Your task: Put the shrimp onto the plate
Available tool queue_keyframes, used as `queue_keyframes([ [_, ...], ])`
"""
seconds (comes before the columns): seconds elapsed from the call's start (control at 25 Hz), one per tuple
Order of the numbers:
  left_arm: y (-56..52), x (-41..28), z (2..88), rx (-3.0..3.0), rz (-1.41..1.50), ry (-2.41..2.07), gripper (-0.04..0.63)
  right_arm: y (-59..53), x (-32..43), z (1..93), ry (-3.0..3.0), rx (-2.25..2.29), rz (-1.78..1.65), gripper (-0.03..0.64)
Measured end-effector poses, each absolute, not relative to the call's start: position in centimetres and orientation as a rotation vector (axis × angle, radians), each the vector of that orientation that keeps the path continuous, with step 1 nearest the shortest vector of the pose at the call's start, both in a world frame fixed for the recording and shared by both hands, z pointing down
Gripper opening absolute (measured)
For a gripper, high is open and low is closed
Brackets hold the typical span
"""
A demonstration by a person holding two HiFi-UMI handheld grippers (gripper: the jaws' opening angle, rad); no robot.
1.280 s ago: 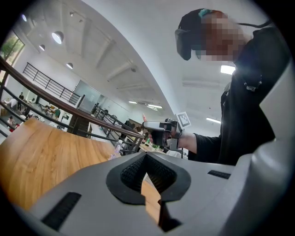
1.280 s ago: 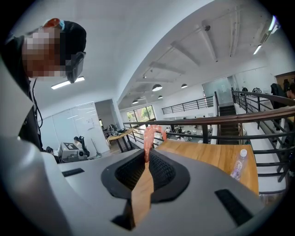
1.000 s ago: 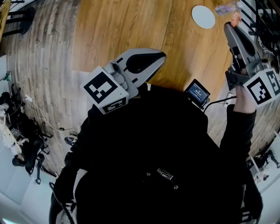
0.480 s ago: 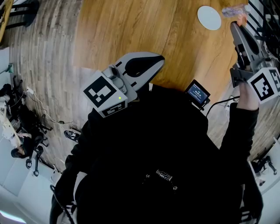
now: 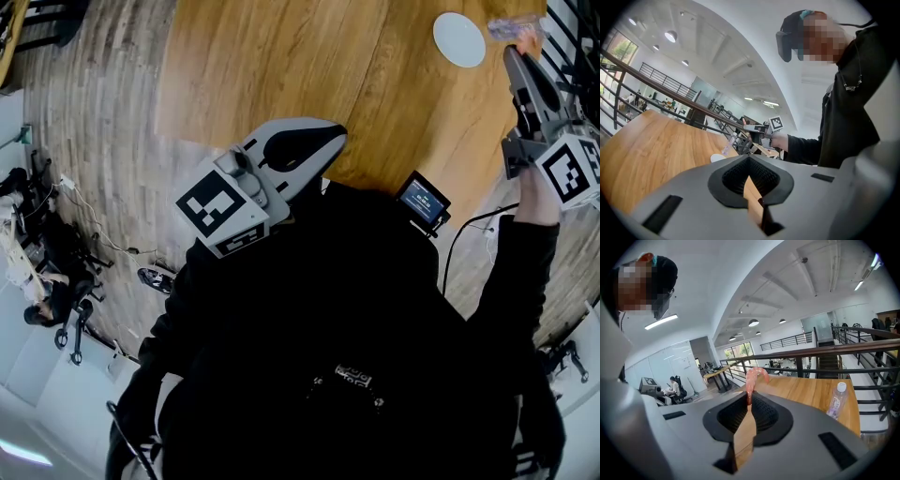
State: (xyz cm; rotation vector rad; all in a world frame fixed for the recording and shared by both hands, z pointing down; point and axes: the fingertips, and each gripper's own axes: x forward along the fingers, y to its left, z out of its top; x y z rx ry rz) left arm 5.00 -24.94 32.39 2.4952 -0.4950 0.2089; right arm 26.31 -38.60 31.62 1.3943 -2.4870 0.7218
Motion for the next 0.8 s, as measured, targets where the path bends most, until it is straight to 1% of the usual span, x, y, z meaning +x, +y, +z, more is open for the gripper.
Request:
queue_keyframes([
  [0.32, -24.9, 4.6, 32.0, 2.471, 0.235, -0.525, 0.005, -39.7, 27.3, 32.9, -2.449, 1.392, 0.739, 0.041],
  [0.6, -24.0, 4.7, 32.8, 2.446, 0.261, -0.536, 0.005, -40.0, 28.5, 36.3, -2.402, 1.389, 0.772, 0.041],
  [0.8, -23.9, 4.3, 31.5, 2.425, 0.252, -0.566, 0.005, -40.6, 29.7, 36.8, -2.359, 1.389, 0.787, 0.041],
])
